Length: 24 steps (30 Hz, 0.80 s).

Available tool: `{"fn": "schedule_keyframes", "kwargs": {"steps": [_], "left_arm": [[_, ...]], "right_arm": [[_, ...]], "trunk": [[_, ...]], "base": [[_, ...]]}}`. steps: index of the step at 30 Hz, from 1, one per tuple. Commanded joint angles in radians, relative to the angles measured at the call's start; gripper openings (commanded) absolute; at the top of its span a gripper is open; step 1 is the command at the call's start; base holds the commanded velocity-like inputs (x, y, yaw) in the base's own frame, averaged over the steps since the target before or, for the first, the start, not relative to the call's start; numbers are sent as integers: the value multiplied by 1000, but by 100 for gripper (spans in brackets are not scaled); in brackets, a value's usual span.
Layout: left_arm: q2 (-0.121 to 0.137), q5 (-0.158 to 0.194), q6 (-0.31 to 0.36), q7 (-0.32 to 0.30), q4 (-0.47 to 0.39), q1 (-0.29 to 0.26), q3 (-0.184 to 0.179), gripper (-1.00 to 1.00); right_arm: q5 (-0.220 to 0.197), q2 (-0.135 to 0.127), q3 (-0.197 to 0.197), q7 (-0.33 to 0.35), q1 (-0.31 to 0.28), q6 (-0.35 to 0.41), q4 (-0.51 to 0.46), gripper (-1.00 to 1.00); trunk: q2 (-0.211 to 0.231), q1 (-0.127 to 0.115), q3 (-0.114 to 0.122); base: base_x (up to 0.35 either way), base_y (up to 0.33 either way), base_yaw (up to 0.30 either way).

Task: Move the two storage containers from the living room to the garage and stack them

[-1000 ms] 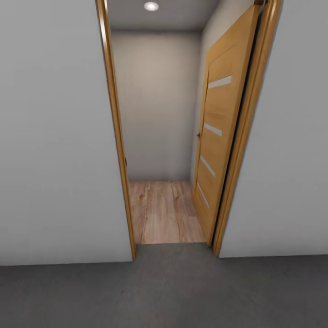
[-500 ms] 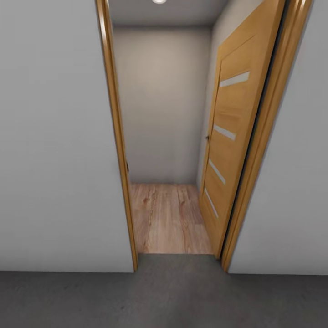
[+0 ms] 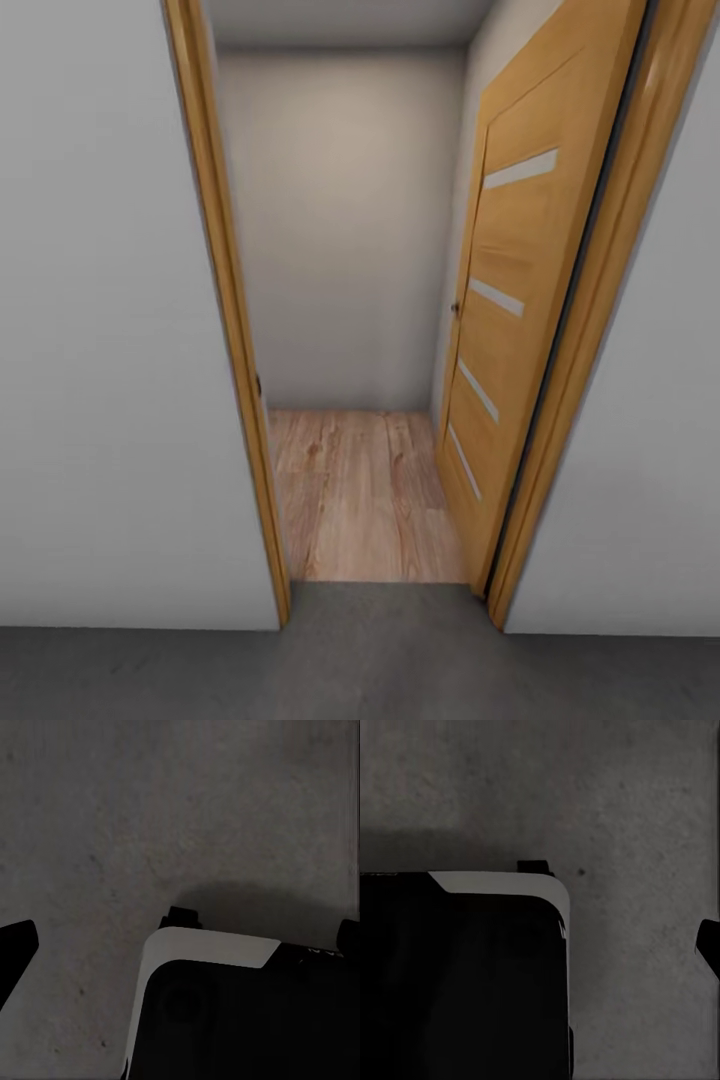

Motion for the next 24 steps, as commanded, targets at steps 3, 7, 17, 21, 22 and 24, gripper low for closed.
{"fn": "schedule_keyframes", "kwargs": {"steps": [3, 7, 17, 21, 22, 24], "left_arm": [[0, 8, -3, 2, 1, -1, -9, 100], [0, 8, -3, 2, 1, -1, -9, 100], [0, 8, -3, 3, 1, -1, -9, 100], [0, 8, -3, 2, 1, -1, -9, 100], [0, 8, -3, 2, 1, -1, -9, 100], [0, 8, -3, 3, 1, -1, -9, 100]], "right_arm": [[-6, 2, 5, -1, -1, -6, 3, 100], [-6, 2, 5, -1, -1, -5, 3, 100], [-7, 7, 4, -1, -1, -4, 4, 100], [-7, 7, 3, -1, -1, -5, 3, 100], [-7, 8, 3, -1, -1, -4, 3, 100], [-7, 8, 3, -1, -1, -5, 3, 100]], "trunk": [[-1, 1, -1], [-1, 1, -1], [-1, 1, -1], [-1, 1, -1], [-1, 1, -1], [-1, 1, -1]], "base": [[318, -96, 0], [318, -96, 0], [318, -96, 0], [318, -97, 0], [317, -99, 0], [314, -105, 0]]}}
